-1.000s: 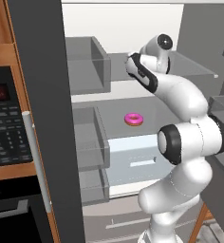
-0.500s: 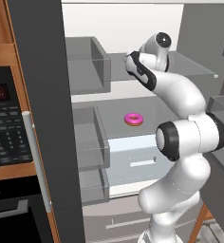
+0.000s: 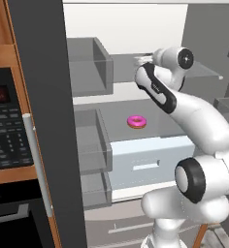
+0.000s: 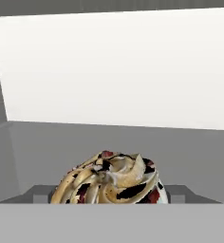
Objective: Take the cupcake and donut from the fridge and place them on the empty tray on the dining counter.
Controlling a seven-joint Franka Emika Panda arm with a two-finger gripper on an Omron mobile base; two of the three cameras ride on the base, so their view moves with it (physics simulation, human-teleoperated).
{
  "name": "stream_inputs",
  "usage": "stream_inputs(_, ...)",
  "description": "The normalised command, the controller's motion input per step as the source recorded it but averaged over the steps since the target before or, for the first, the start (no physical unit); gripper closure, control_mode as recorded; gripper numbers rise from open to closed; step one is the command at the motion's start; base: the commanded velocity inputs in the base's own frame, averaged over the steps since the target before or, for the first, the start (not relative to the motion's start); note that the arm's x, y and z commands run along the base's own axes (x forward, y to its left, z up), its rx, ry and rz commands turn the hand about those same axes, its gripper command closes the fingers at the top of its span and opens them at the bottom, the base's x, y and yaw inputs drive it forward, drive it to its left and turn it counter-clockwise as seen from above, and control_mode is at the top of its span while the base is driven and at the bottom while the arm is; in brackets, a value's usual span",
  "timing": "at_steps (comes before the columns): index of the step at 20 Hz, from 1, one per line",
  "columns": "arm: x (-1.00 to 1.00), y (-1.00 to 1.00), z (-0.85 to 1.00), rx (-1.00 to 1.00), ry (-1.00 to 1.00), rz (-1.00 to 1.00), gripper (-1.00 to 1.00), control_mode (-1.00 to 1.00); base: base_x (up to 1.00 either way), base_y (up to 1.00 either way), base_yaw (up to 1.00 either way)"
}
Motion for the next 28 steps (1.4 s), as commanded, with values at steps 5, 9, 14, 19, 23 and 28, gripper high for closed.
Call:
stream_inputs(5,-1.0,-0.1,0.46,0.0,-0.13,0.05,1.0,-1.0,0.0,0.0,0.0)
stream_inputs(9,-1.0,-0.07,0.41,0.0,-0.06,0.04,1.0,-1.0,0.0,0.0,0.0)
stream_inputs(14,-1.0,0.1,-0.01,-0.05,0.14,0.0,1.0,-1.0,0.0,0.0,0.0)
stream_inputs(19,-1.0,0.29,-0.18,-0.09,0.27,0.0,1.0,-1.0,0.0,0.0,0.0)
stream_inputs(23,-1.0,0.03,-0.2,-0.03,0.02,0.0,1.0,-1.0,0.0,0.0,0.0)
stream_inputs(28,-0.69,-0.08,-0.28,0.0,-0.05,0.0,1.0,-1.0,0.0,0.0,0.0)
